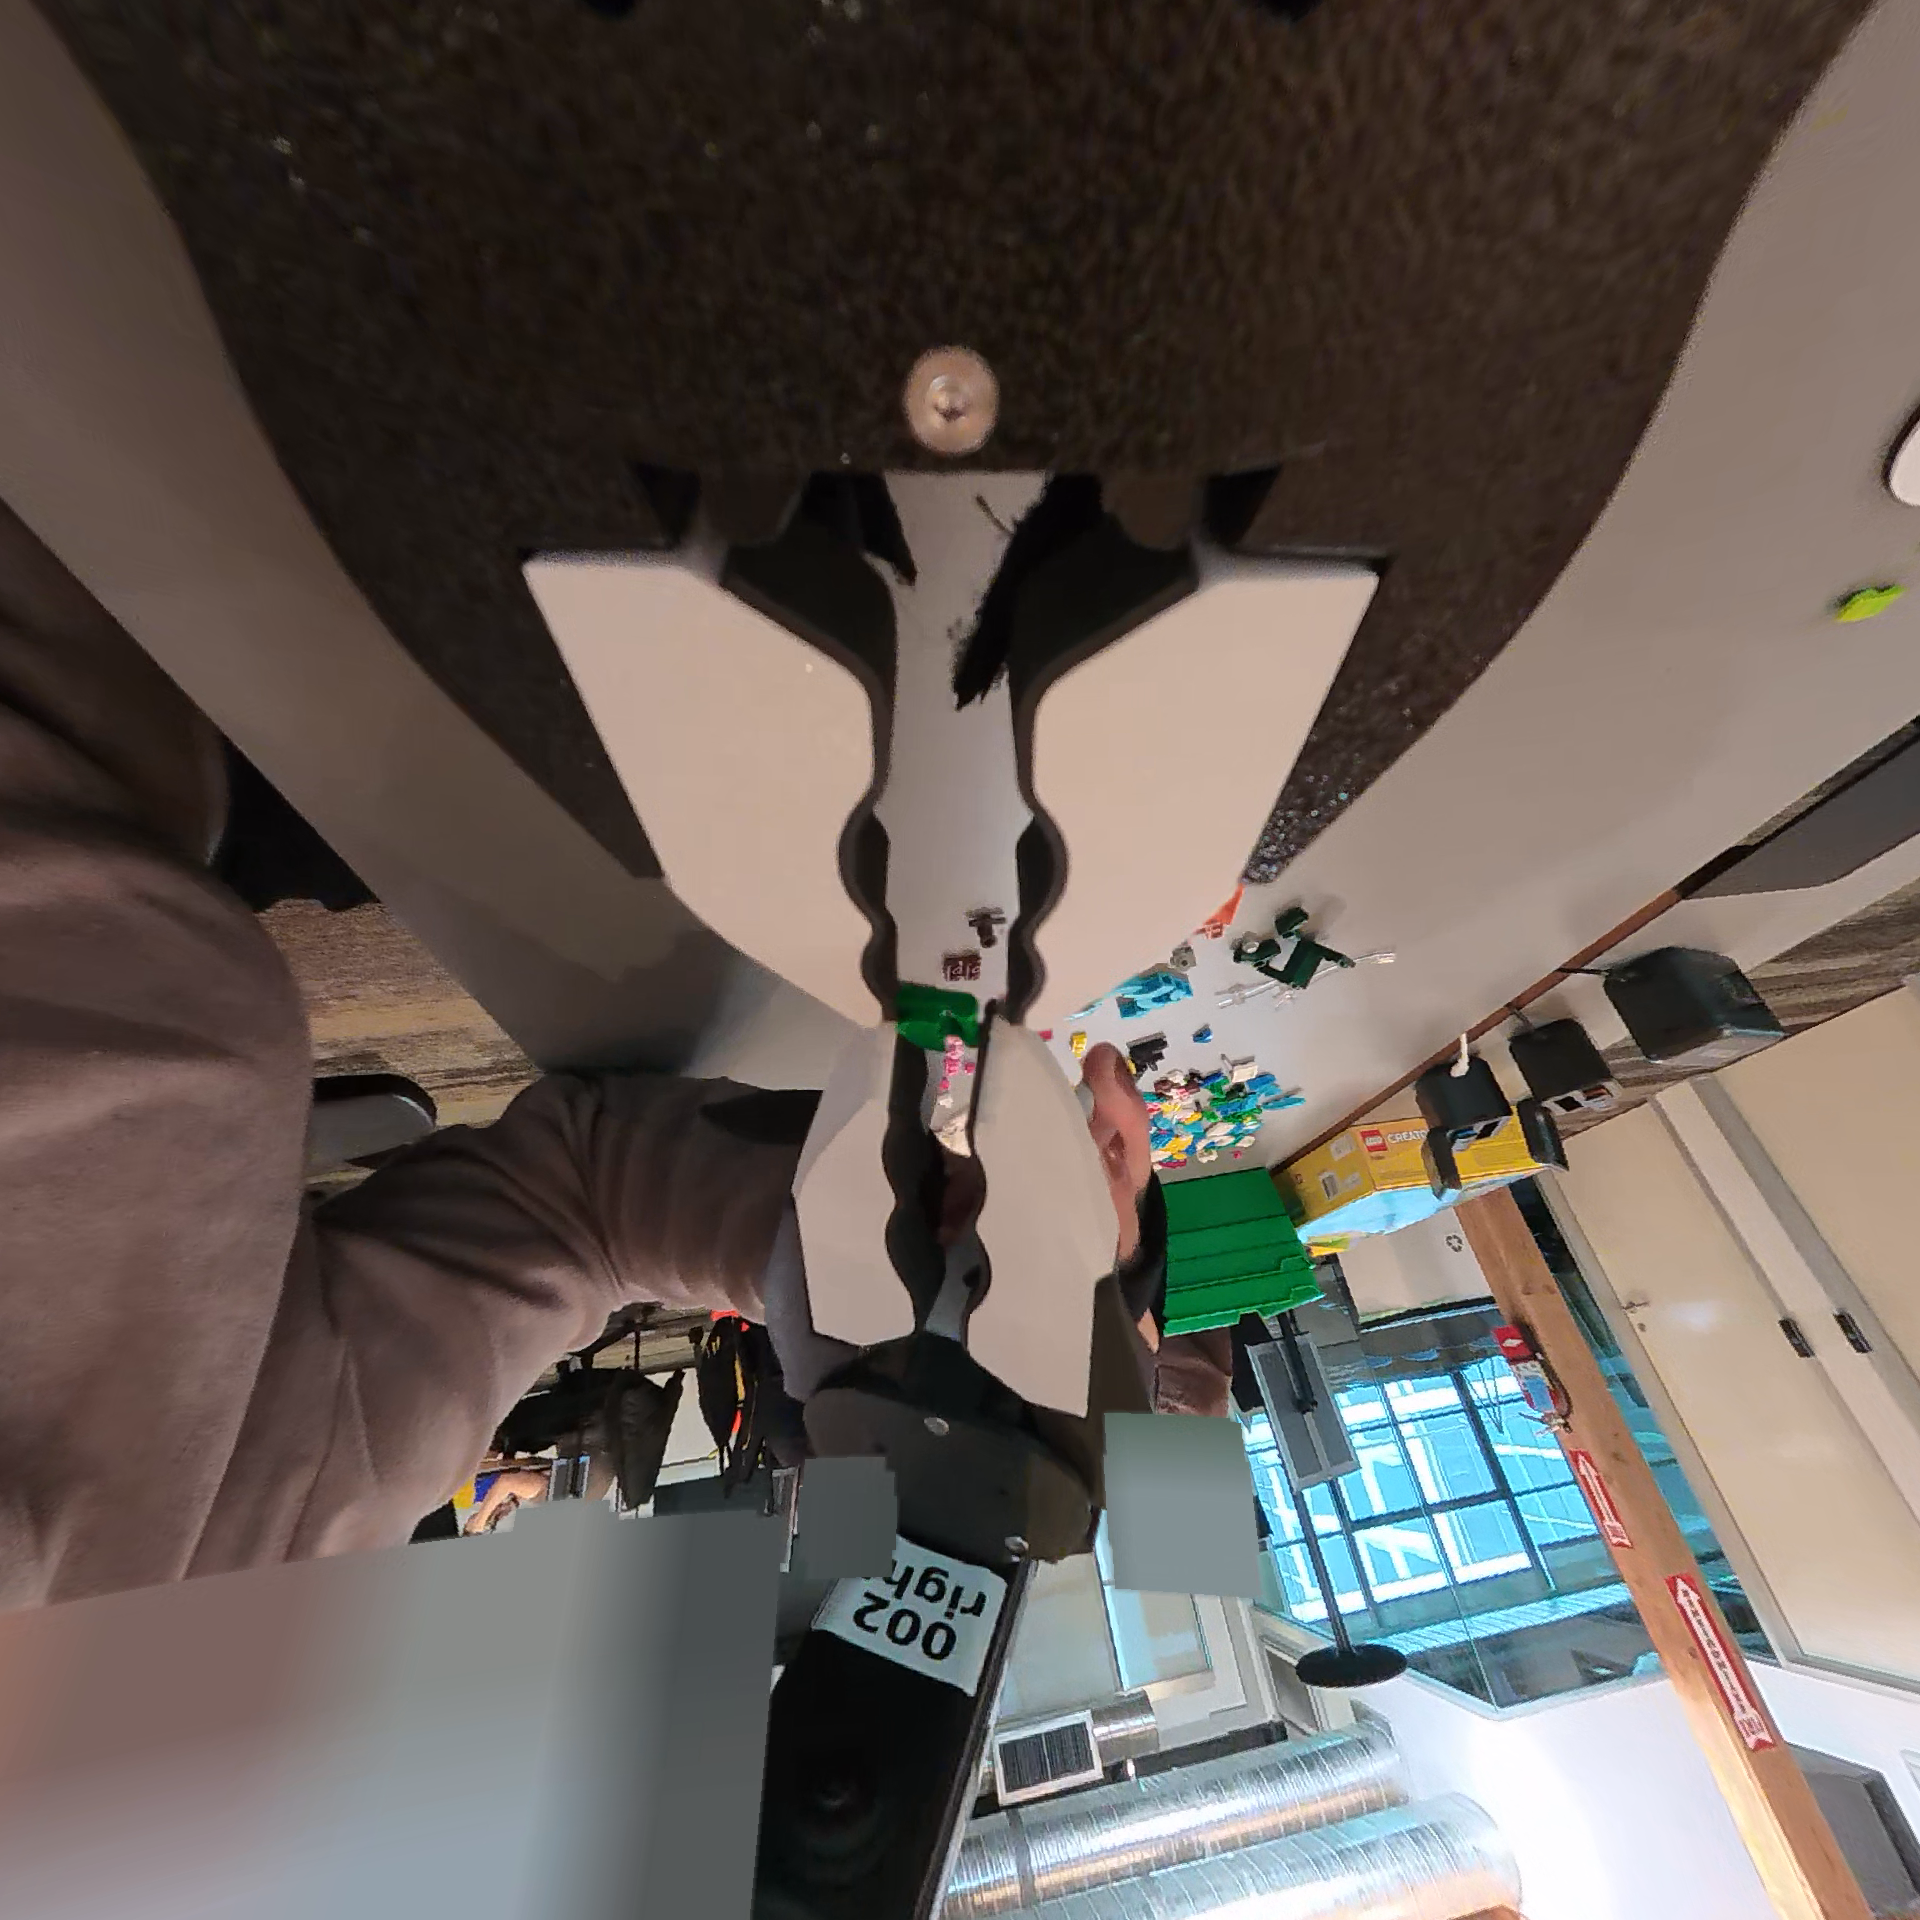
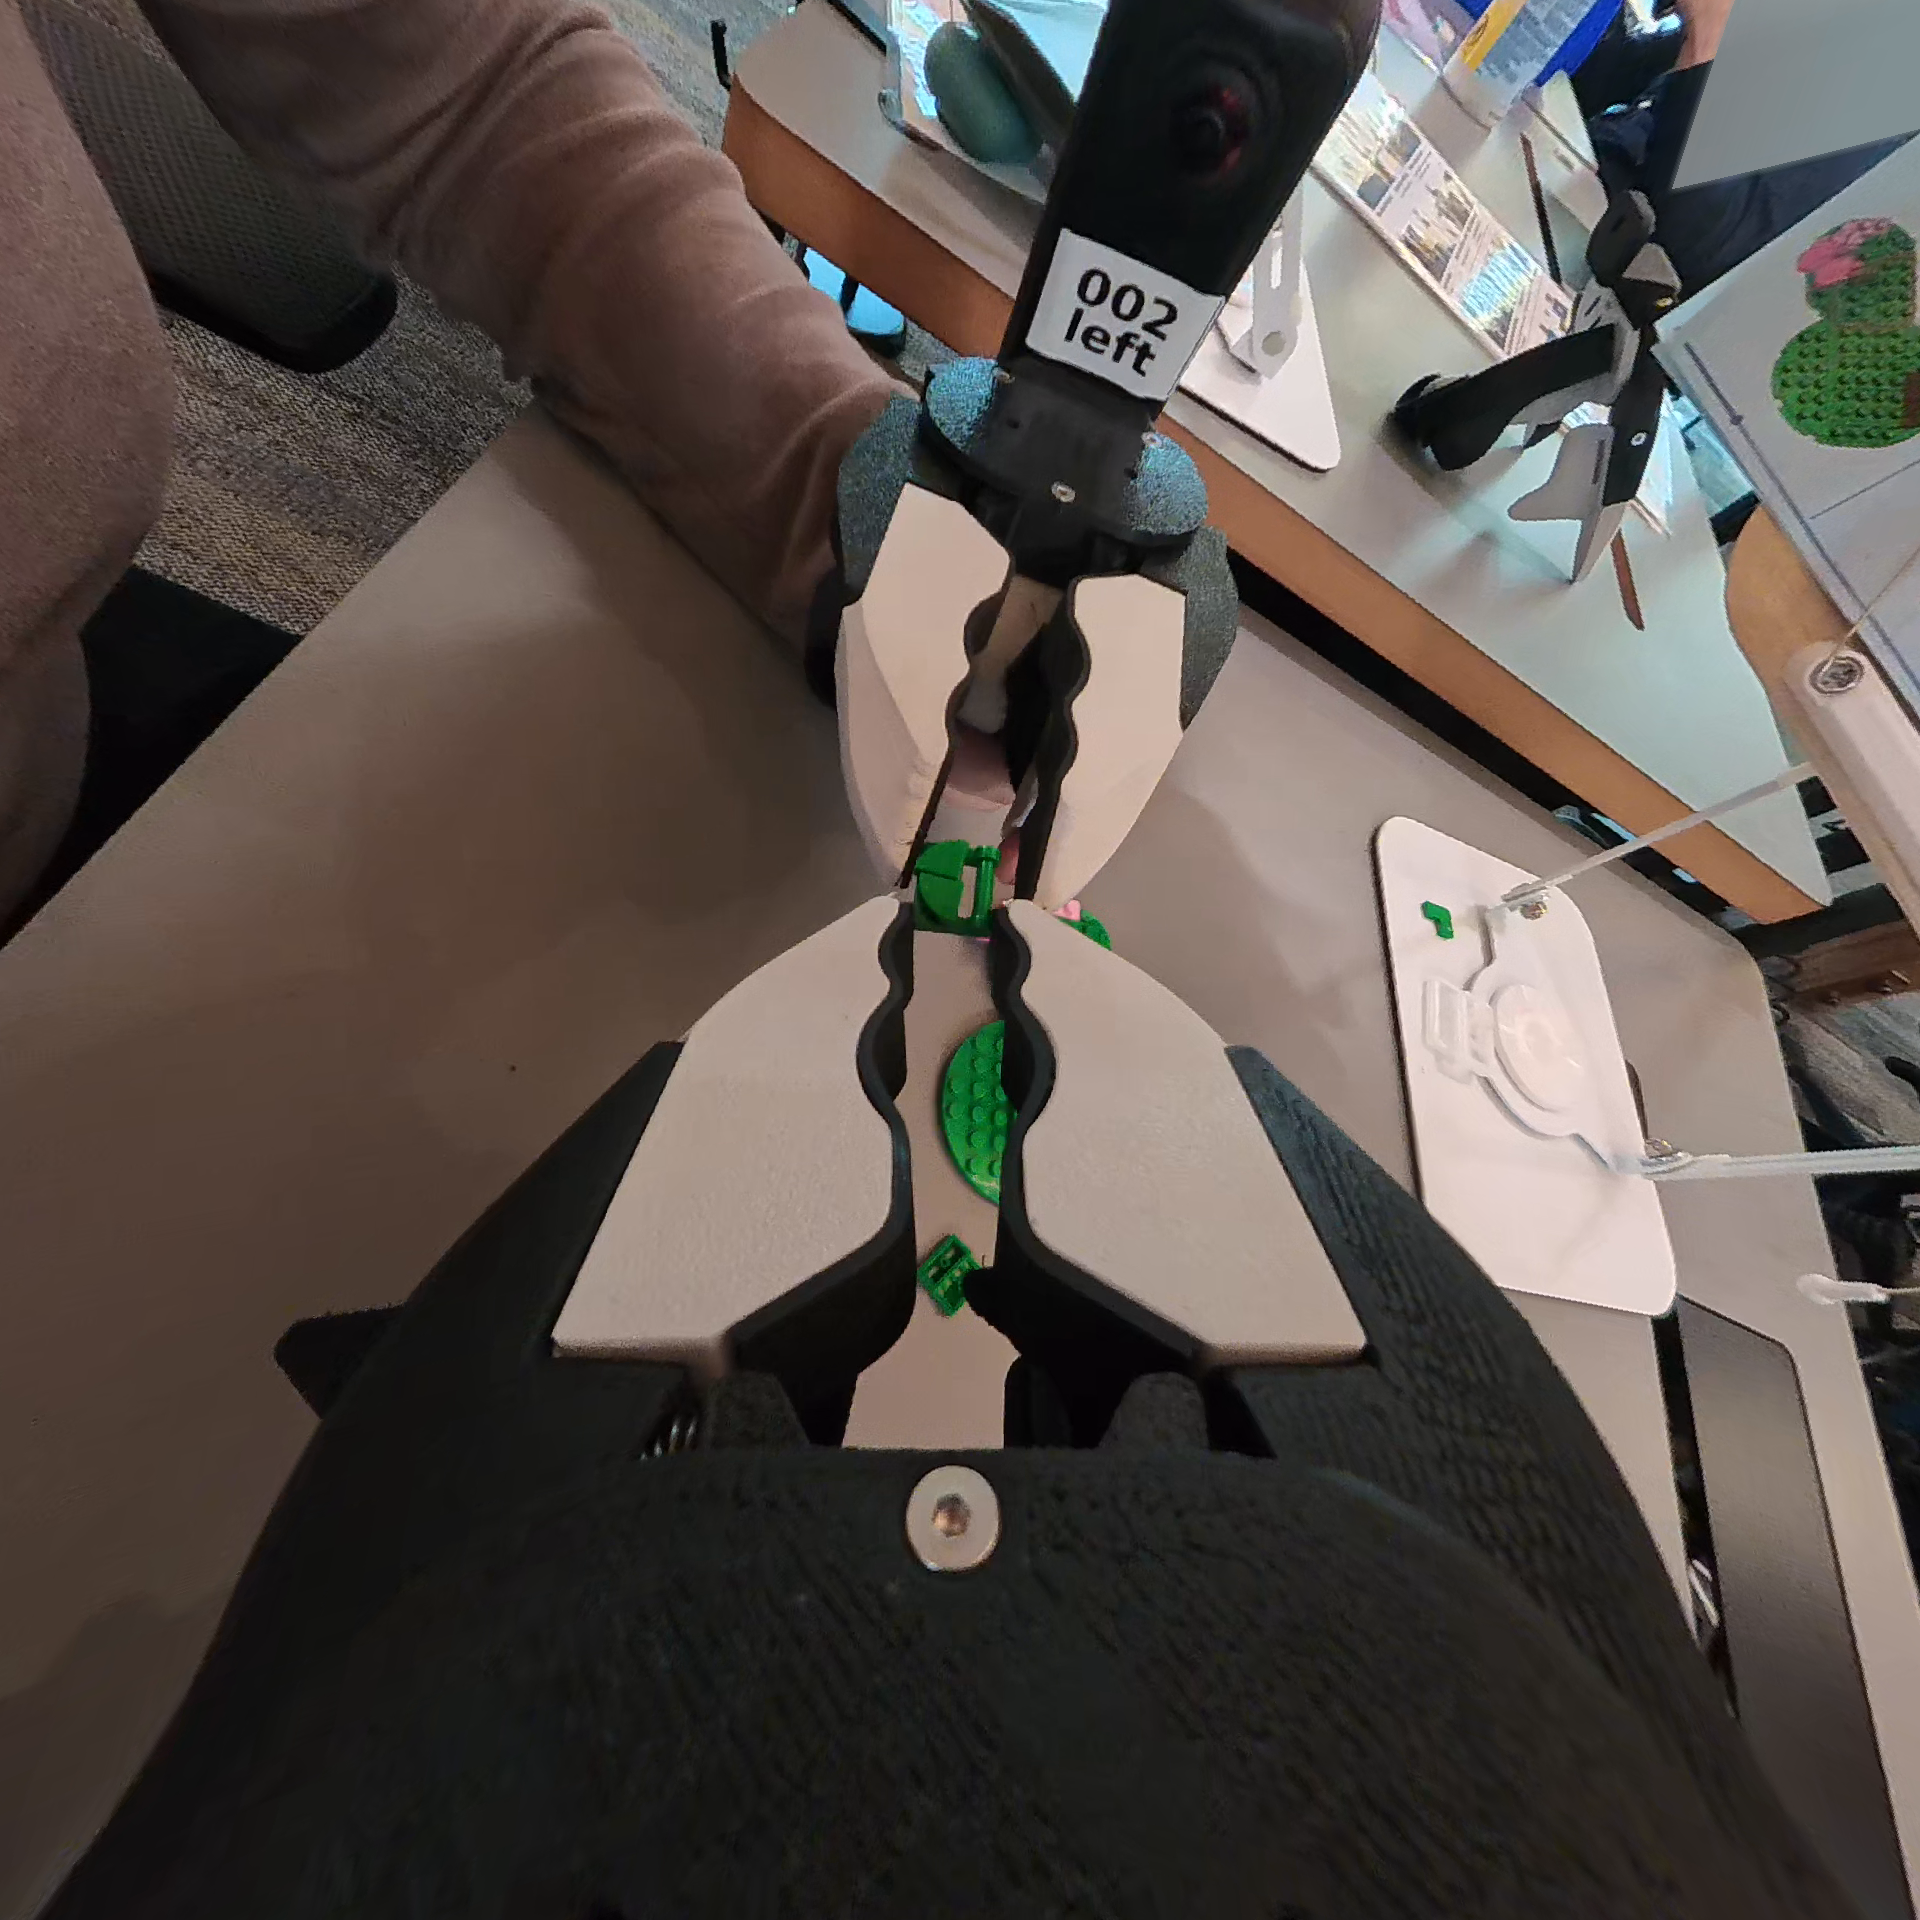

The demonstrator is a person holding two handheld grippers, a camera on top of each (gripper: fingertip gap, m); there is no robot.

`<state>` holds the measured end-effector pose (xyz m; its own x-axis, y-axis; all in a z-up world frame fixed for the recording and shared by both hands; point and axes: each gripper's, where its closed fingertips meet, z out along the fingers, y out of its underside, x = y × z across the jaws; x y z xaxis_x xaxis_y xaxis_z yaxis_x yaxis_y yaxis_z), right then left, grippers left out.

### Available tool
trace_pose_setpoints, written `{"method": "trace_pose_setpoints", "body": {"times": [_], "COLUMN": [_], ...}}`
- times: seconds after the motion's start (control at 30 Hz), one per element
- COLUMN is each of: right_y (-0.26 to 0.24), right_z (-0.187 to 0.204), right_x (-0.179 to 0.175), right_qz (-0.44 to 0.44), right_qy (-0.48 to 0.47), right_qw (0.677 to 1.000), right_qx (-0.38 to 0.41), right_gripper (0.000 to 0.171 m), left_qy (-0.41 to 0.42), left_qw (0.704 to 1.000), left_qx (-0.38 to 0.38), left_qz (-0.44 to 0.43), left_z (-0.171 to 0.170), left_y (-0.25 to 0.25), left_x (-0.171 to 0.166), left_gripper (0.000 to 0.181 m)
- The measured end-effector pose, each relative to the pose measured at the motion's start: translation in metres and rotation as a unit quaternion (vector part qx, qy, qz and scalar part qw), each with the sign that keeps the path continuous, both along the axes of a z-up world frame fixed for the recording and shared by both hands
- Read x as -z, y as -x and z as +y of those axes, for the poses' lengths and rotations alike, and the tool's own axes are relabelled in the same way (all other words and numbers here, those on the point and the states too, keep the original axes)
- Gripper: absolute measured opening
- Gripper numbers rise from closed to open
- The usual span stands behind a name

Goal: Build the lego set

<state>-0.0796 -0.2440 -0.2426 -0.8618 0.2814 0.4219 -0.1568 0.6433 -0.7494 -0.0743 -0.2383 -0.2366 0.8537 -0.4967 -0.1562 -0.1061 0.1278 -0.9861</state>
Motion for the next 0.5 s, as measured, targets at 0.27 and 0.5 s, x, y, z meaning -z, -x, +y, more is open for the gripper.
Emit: {"method": "trace_pose_setpoints", "body": {"times": [0.27, 0.5], "right_y": [-0.0018, -0.0033], "right_z": [-0.0004, -0.0007], "right_x": [0.0022, 0.0023], "right_qz": [-0.005, -0.003], "right_qy": [-0.009, -0.016], "right_qw": [1.0, 1.0], "right_qx": [-0.003, -0.005], "right_gripper": [0.012, 0.012], "left_qy": [0.011, 0.022], "left_qw": [1.0, 0.999], "left_qx": [0.01, 0.026], "left_qz": [-0.002, -0.026], "left_z": [-0.0008, -0.0017], "left_y": [-0.0019, -0.0037], "left_x": [0.0019, 0.0017], "left_gripper": [0.019, 0.019]}}
